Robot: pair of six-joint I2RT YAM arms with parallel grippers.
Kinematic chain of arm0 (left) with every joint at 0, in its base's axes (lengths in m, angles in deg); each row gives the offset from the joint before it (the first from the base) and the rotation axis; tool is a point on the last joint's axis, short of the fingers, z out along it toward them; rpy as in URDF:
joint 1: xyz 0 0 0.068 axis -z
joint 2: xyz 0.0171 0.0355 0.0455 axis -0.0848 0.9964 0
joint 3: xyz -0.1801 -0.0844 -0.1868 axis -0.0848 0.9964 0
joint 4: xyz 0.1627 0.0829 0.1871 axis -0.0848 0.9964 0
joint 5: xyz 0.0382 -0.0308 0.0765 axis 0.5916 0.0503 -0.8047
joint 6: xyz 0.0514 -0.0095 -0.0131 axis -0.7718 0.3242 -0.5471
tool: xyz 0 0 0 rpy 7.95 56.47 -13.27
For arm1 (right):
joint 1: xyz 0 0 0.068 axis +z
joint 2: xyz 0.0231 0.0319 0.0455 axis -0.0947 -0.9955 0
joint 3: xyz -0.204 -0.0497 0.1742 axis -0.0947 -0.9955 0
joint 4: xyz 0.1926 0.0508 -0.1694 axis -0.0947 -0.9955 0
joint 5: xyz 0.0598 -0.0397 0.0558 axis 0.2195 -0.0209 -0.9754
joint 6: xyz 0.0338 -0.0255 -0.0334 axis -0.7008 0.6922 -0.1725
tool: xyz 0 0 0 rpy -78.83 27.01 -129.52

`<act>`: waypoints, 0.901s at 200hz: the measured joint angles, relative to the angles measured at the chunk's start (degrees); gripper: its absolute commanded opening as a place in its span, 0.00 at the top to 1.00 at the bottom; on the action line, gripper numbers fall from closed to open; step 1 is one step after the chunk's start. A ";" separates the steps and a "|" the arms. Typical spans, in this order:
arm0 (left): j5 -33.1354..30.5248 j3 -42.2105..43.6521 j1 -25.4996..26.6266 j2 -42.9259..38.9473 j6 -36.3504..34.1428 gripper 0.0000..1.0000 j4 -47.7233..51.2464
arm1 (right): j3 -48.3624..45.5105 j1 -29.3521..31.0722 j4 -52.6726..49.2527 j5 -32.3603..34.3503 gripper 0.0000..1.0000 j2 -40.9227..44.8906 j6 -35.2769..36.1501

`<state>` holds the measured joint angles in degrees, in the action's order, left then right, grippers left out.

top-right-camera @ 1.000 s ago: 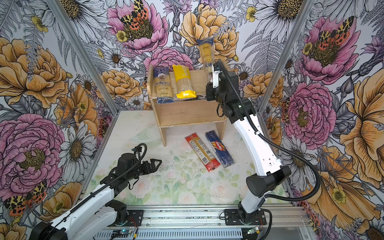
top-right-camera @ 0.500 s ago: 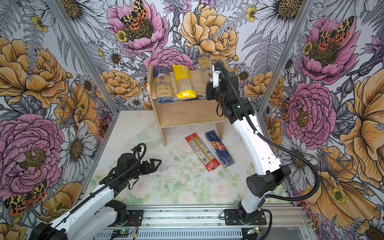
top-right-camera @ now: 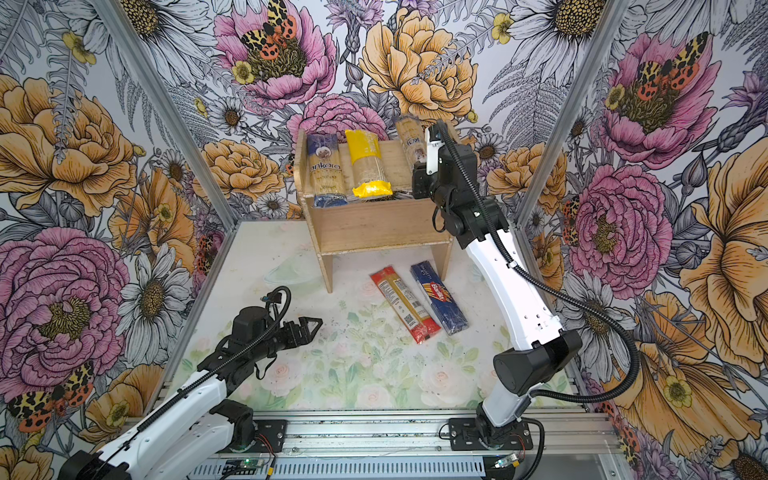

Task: Place and organize the pasta boxes and bags onto the shelf
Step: 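Lower the blue-ended bag onto the upper tier with the right gripper, then open the right gripper and draw it back from the shelf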

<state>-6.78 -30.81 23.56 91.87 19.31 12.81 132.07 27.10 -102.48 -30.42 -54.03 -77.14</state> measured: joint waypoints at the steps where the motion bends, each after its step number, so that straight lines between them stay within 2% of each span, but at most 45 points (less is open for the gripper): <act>1: 0.00 0.00 -0.02 0.00 -0.02 0.01 0.00 | 0.00 0.00 0.00 0.00 0.61 0.00 0.00; 49: 0.09 0.00 -0.20 -0.04 0.00 0.01 0.00 | -0.28 -0.02 0.63 0.00 0.46 0.02 -0.22; 90: 0.09 0.00 -0.20 -0.37 0.00 0.01 0.24 | -0.31 -0.28 0.63 0.02 0.39 0.02 -0.35; 134: 0.09 0.00 -0.20 -0.37 0.00 0.01 0.42 | -0.31 -0.39 0.61 -0.02 0.18 0.09 0.26; 180: 0.09 0.00 -0.22 -0.37 0.00 0.01 0.42 | -0.26 -0.42 0.22 -0.87 0.15 1.46 1.90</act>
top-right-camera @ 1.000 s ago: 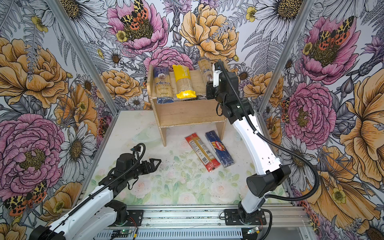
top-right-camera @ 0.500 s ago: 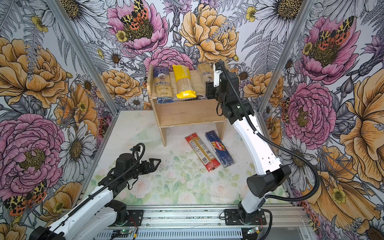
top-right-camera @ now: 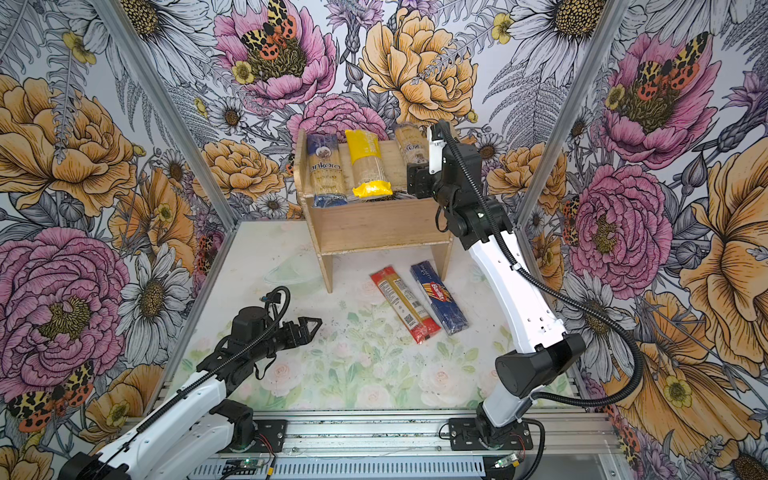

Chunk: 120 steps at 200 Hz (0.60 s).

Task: Place and organize the pasta boxes and bags onto the shelf
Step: 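Open the right gripper and draw it back from the shelf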

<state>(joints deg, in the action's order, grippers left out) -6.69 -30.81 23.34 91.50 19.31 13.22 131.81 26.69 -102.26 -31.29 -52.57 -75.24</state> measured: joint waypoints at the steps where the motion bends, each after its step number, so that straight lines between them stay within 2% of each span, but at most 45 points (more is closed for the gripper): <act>1: 0.00 0.00 0.00 0.00 0.00 0.01 0.00 | 0.00 -0.04 0.00 -0.04 0.15 0.09 0.09; 59: 0.02 0.00 0.00 0.00 0.00 0.01 0.02 | -2.40 -0.35 -0.02 -3.39 0.12 6.36 0.83; 120: 0.02 0.00 -0.04 -0.90 0.00 0.01 0.85 | -14.84 -0.35 -0.04 -7.91 0.11 18.91 -1.90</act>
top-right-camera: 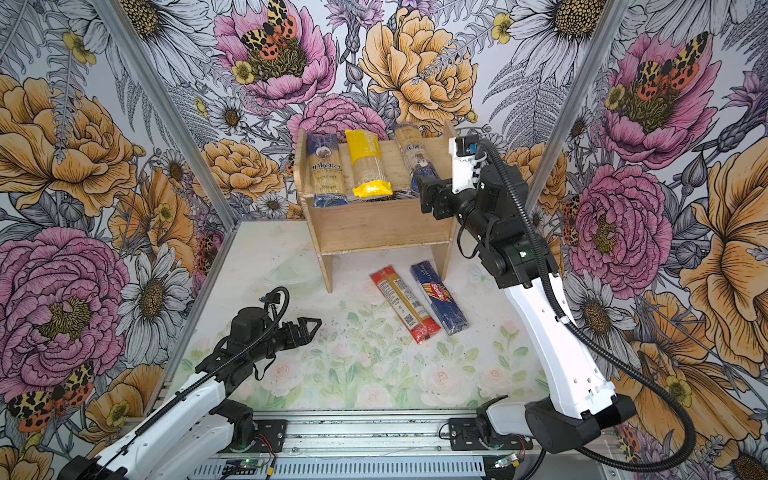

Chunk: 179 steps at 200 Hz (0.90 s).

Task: Place and organize the pasta boxes and bags onto the shelf
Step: 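Open the right gripper and draw it back from the shelf, then move the right gripper down over the red-capped bag on the table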

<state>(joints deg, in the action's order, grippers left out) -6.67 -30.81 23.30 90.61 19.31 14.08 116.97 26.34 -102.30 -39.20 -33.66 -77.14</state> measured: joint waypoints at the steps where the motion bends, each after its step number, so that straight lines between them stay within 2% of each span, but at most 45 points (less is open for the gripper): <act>1: 0.00 0.00 0.00 0.00 0.02 0.01 0.00 | -0.42 0.00 0.04 -0.07 0.11 0.35 -0.09; 80: 0.00 0.00 0.00 -0.22 0.22 0.01 -0.09 | -26.56 0.02 -0.26 -2.84 0.11 19.19 -5.70; 179: 0.00 0.02 0.20 0.28 1.53 0.01 -0.92 | -50.10 0.02 -0.26 -7.74 0.11 32.89 -11.13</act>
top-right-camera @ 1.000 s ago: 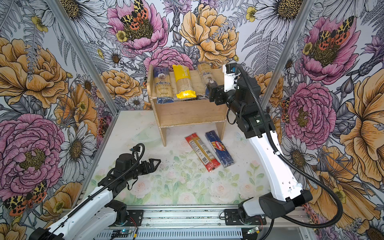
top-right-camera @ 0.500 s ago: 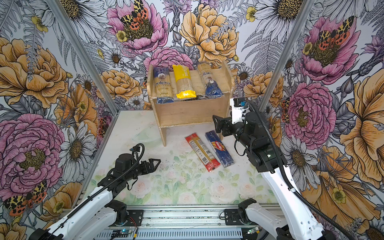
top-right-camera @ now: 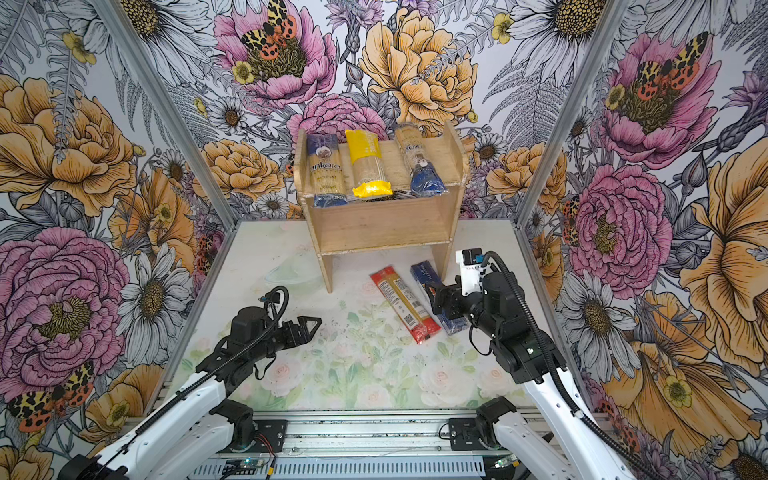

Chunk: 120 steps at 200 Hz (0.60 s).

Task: Place and organize the pasta boxes and bags onto the shelf
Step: 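Move the right gripper down over the red-capped bag on the table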

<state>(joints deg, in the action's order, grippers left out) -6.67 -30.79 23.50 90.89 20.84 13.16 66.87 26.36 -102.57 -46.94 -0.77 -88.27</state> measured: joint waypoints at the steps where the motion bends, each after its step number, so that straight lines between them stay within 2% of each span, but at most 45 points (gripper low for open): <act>1: 0.00 0.00 0.00 0.00 0.02 0.01 0.00 | -0.15 0.00 0.00 -0.04 0.11 0.09 -0.07; 120: -0.11 0.00 2.54 1.73 1.33 0.01 -0.90 | -17.68 1.60 2.05 -5.42 0.12 4.76 -7.61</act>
<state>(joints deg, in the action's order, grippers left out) -6.78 -30.79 26.03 92.62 22.17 12.26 49.19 27.96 -100.51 -52.36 4.00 -95.88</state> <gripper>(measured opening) 0.988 0.882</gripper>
